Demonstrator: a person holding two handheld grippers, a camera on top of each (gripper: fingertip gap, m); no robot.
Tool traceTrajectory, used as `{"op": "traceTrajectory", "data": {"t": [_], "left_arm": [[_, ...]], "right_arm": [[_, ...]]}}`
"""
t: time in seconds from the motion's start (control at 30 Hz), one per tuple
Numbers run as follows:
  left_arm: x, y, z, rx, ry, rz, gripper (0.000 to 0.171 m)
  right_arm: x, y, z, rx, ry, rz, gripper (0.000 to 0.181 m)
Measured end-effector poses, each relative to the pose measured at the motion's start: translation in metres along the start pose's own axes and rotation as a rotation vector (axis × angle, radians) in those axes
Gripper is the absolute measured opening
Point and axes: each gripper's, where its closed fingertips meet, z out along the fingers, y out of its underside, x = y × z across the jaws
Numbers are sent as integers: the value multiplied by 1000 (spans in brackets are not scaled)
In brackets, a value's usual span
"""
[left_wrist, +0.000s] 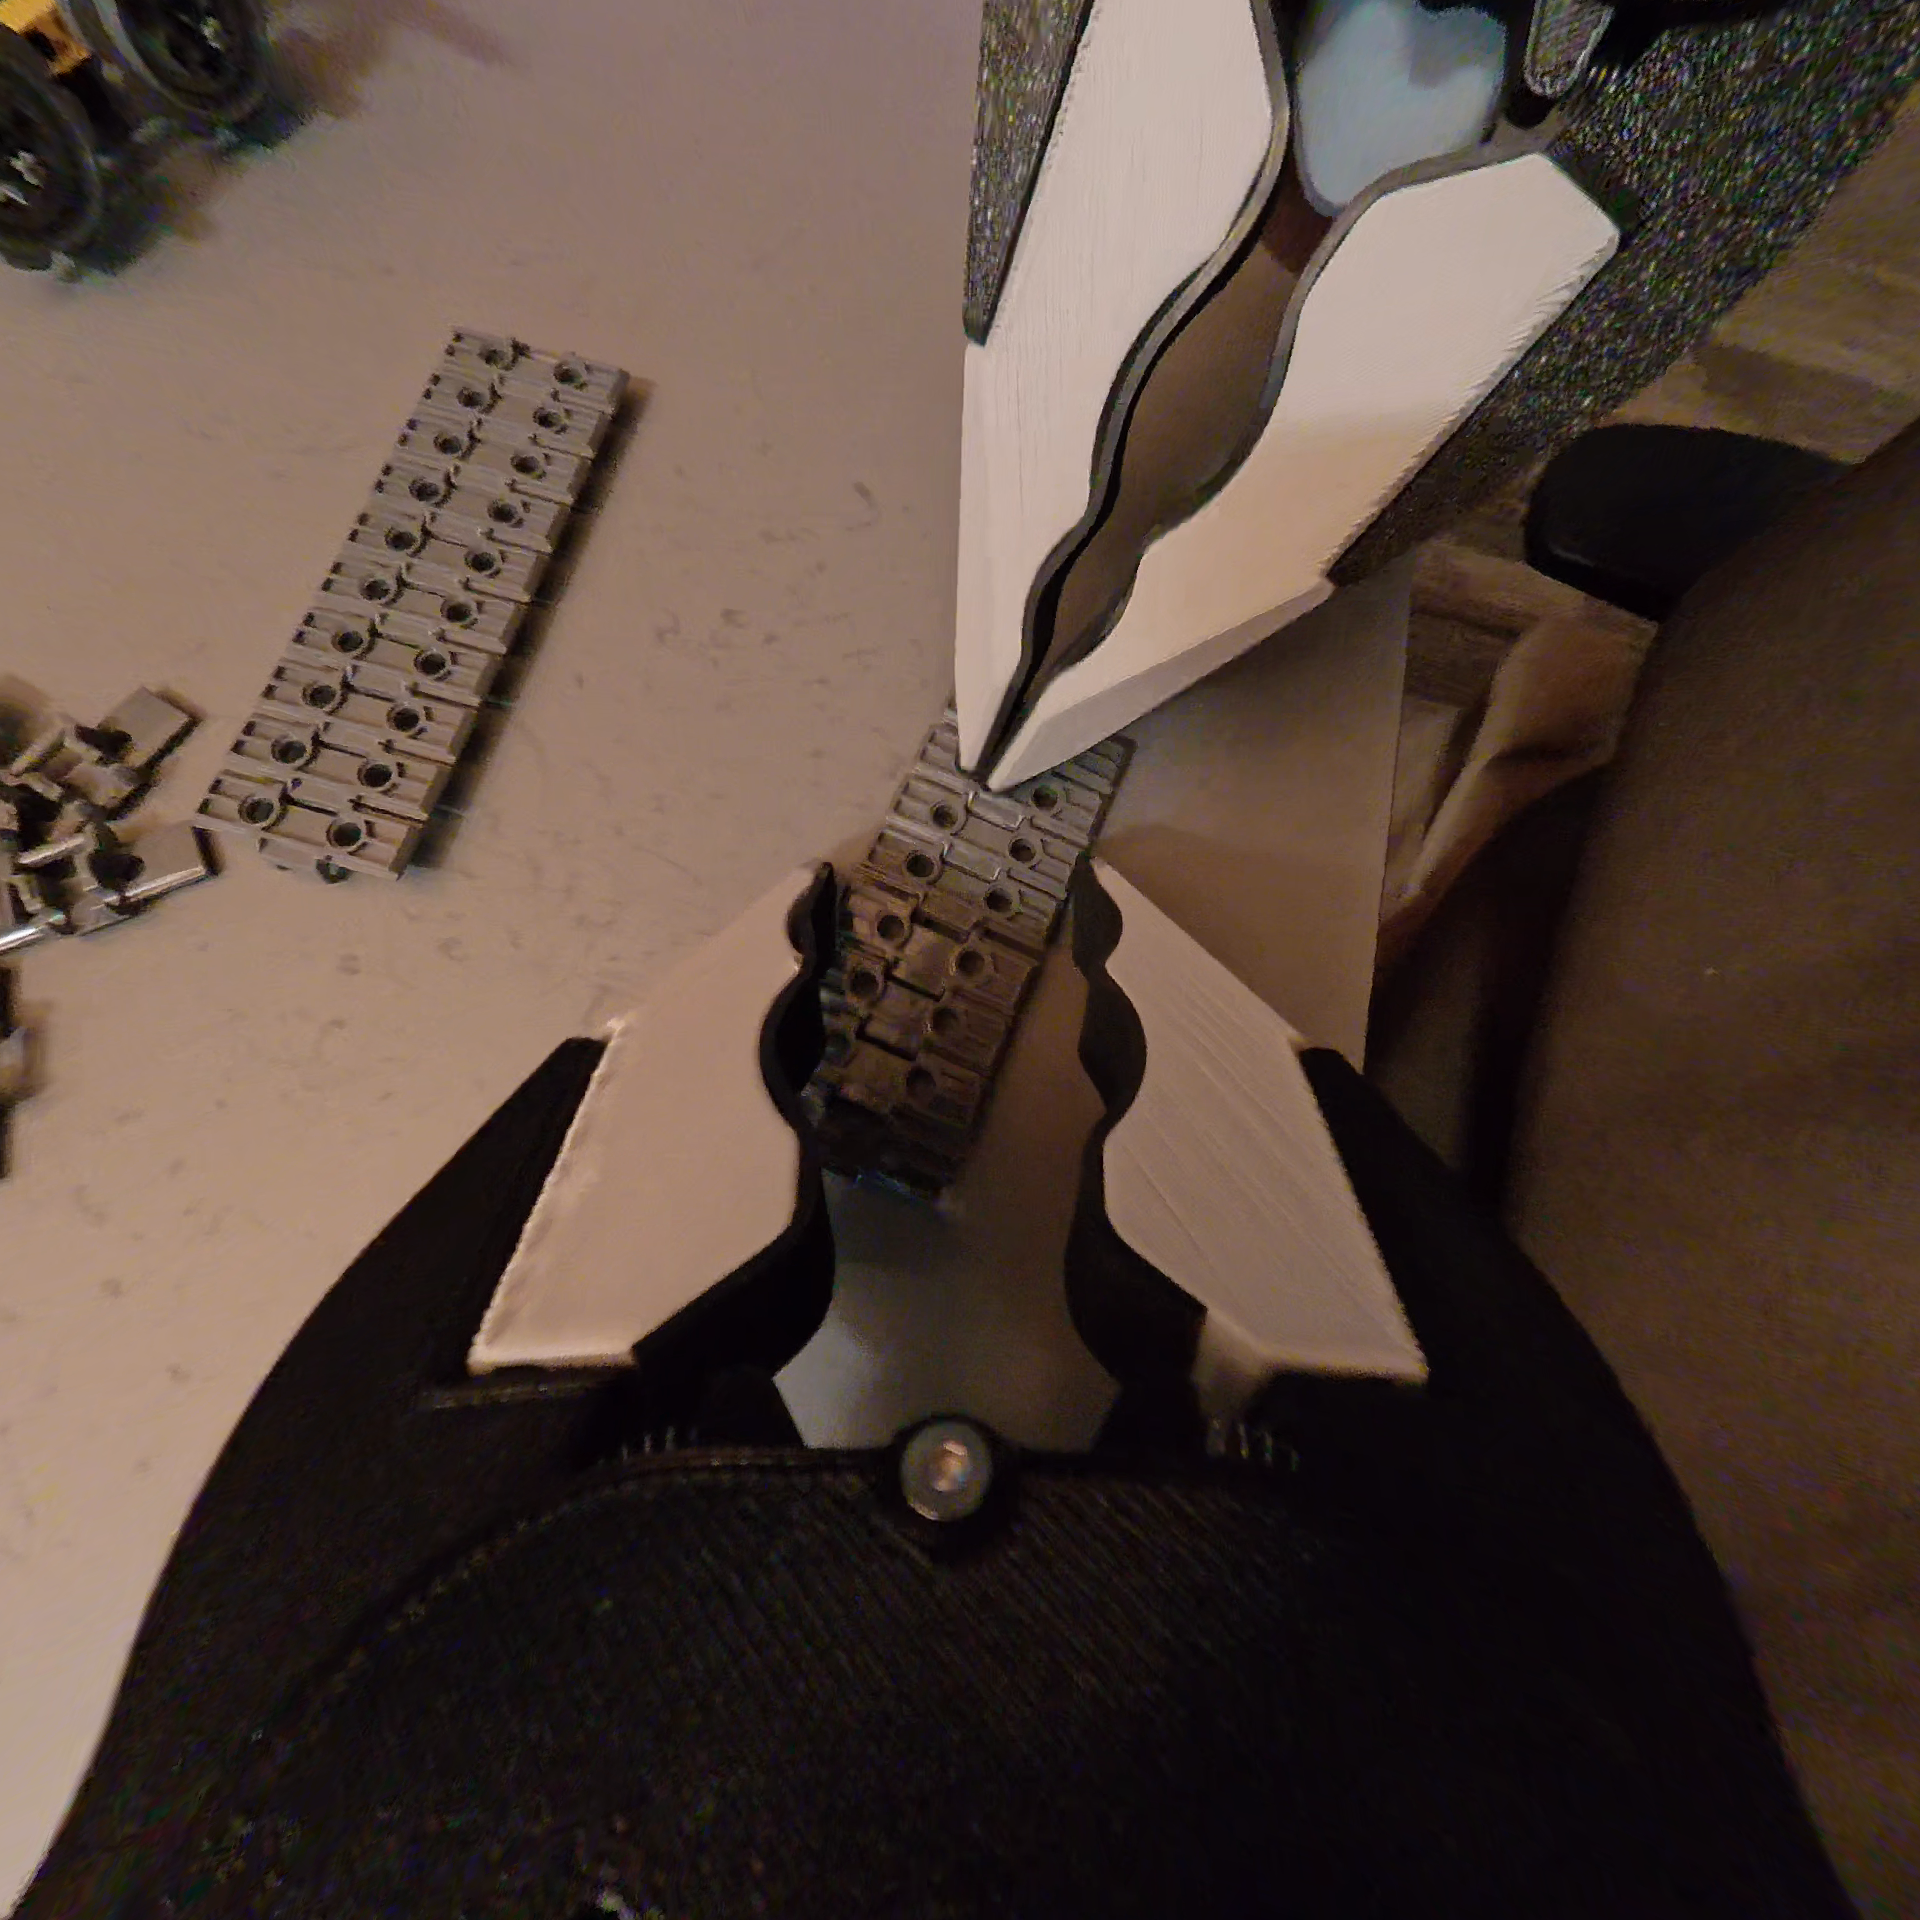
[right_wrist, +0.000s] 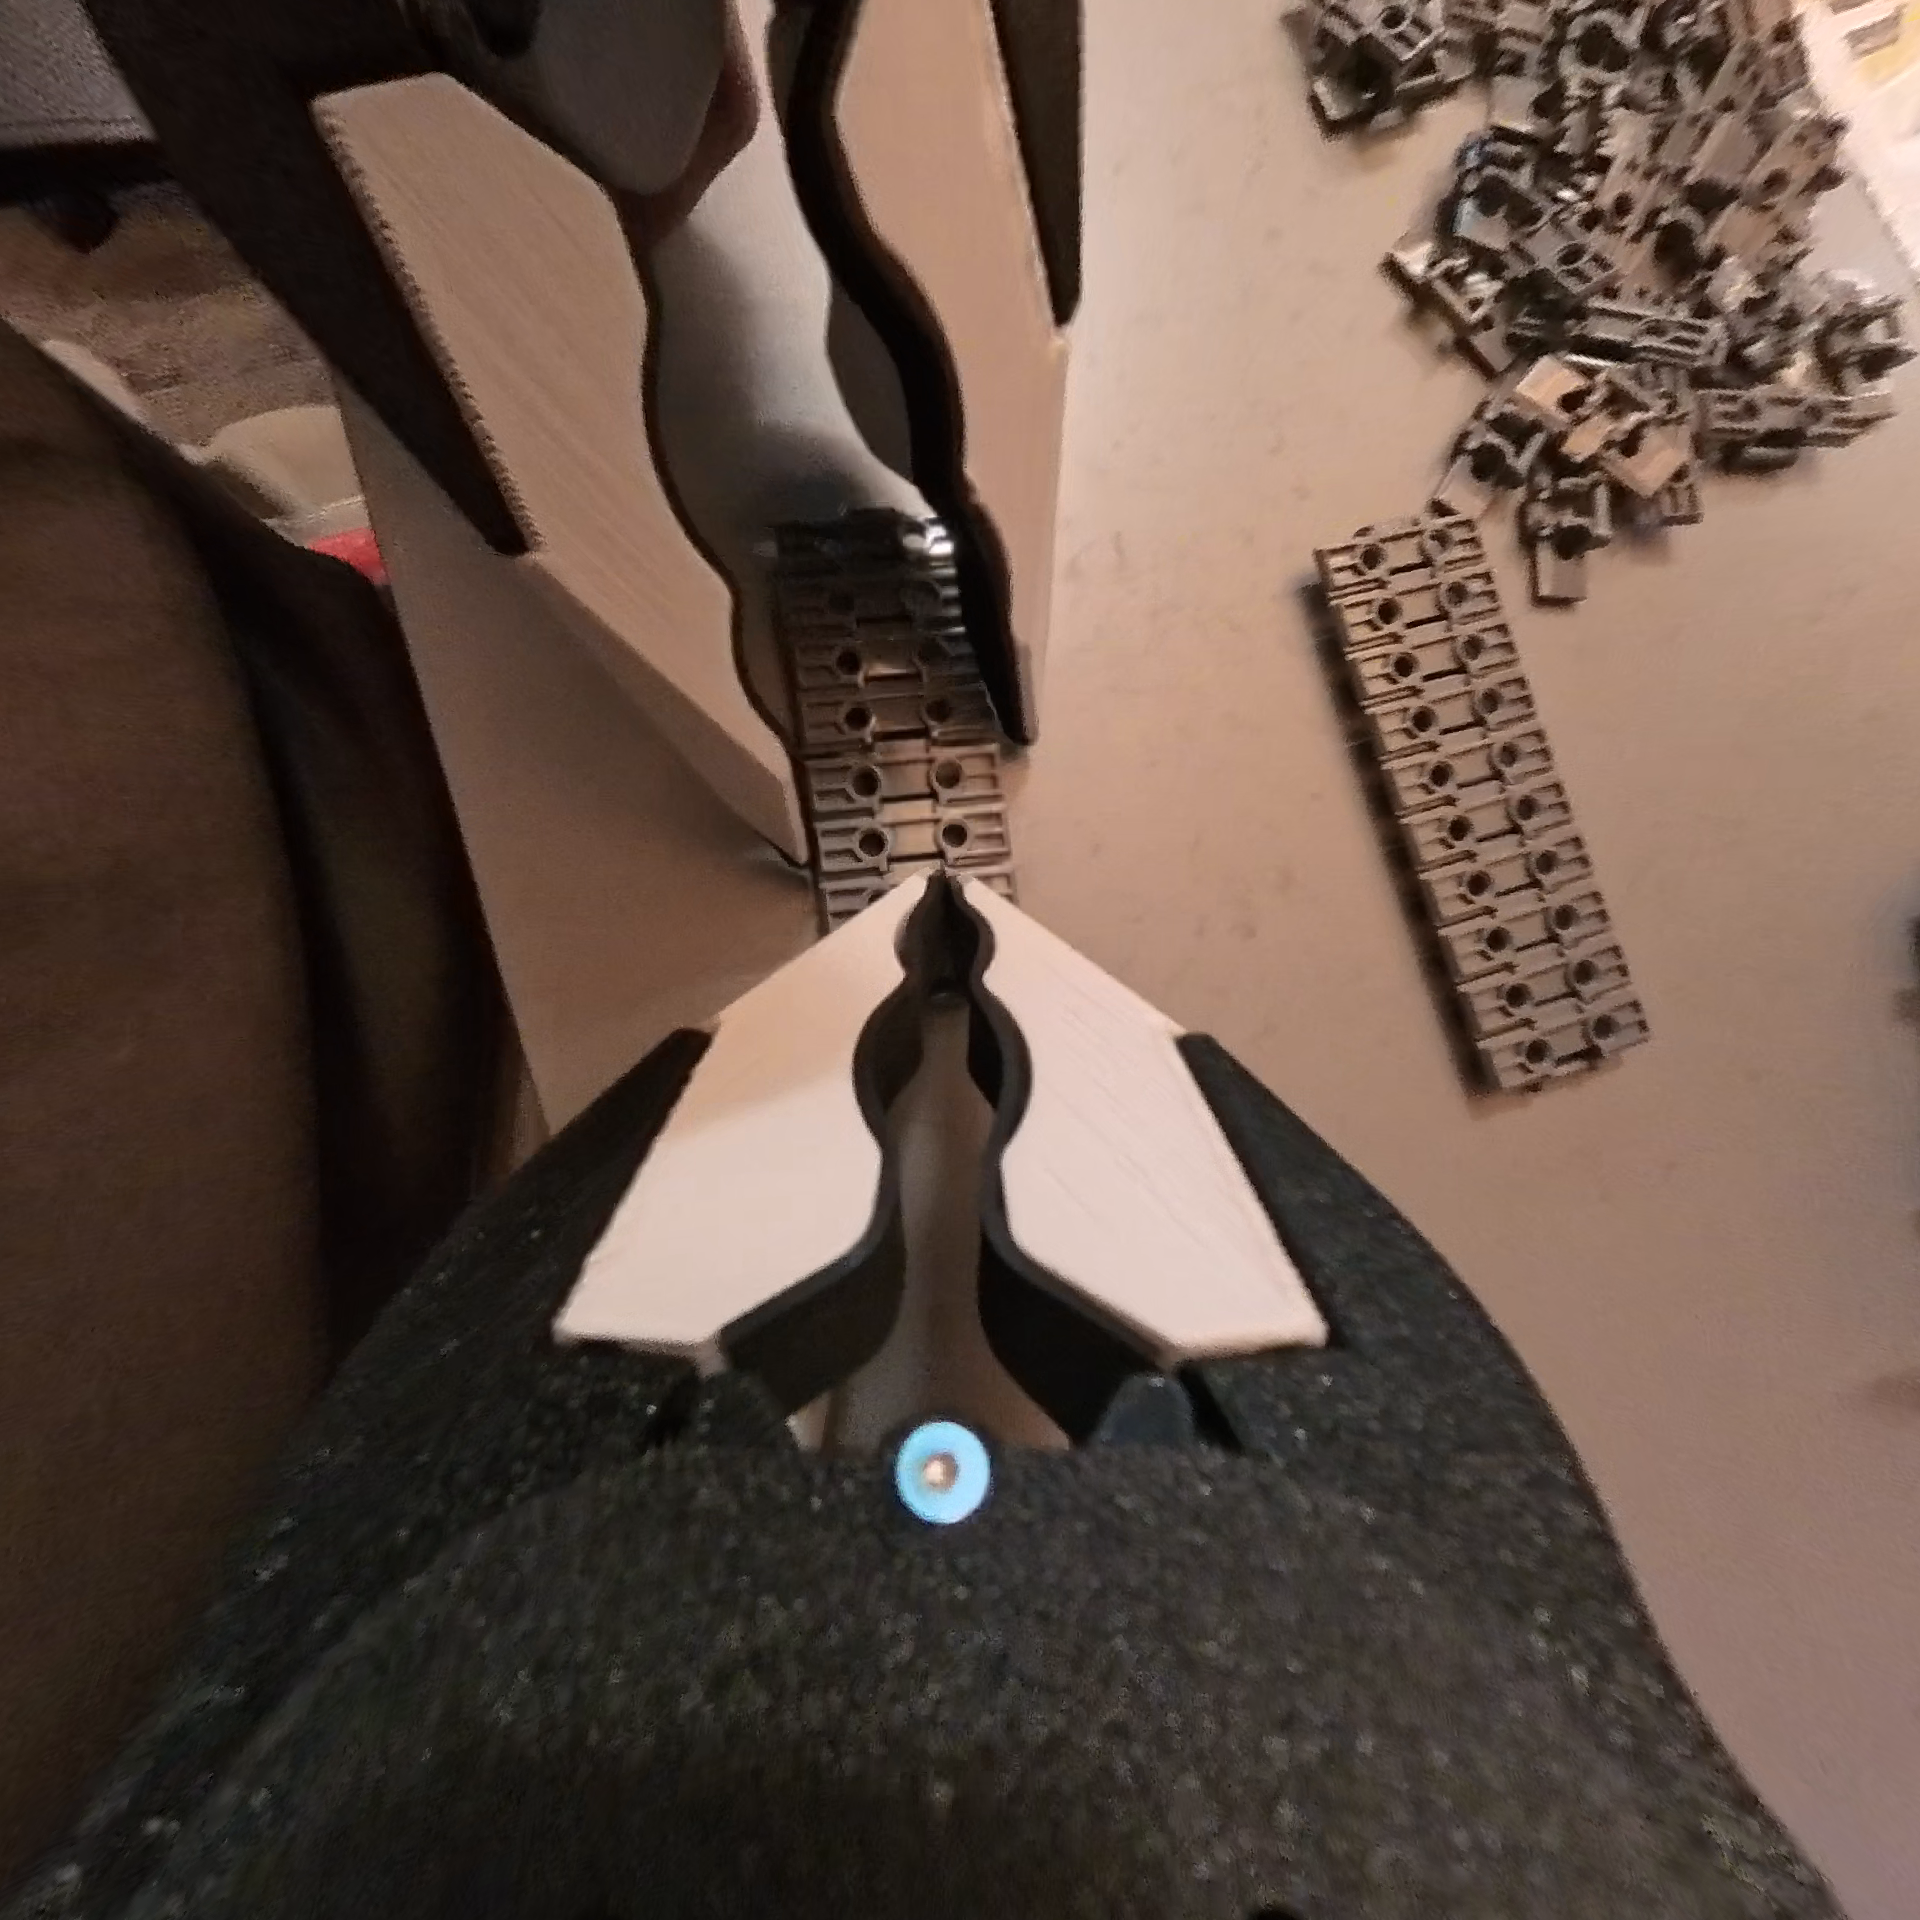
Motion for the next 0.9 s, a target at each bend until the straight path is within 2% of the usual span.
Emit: {"op": "traceTrajectory", "data": {"t": [0.17, 0.23, 0.3, 0.37, 0.47, 0.57, 0.67, 0.83, 0.9], "left_arm": [[-9, -11, -19, 104, -2, -75, 54], [-35, -16, -36, 162, -90, -137, 54], [-74, -10, -56, 177, -248, -206, 50], [-106, 1, -72, 159, -365, -257, 45], [-140, 18, -86, 110, -459, -322, 42], [-168, 43, -92, -16, -592, -312, 40], [-176, 56, -89, -98, -629, -275, 28], [-174, 57, -89, -101, -637, -252, 10], [-172, 56, -90, -96, -632, -247, 10]], "right_arm": [[20, -9, -17, 148, 96, 75, 5], [23, -13, -25, 211, 90, 129, 9], [25, -14, -30, 257, 94, 171, 13], [26, -12, -33, 276, 100, 192, 16], [25, -8, -34, 279, 116, 195, 18], [23, -6, -35, 282, 133, 184, 20], [23, -4, -36, 283, 150, 177, 21], [26, -1, -38, 292, 160, 192, 22], [27, -1, -39, 299, 162, 197, 22]]}}
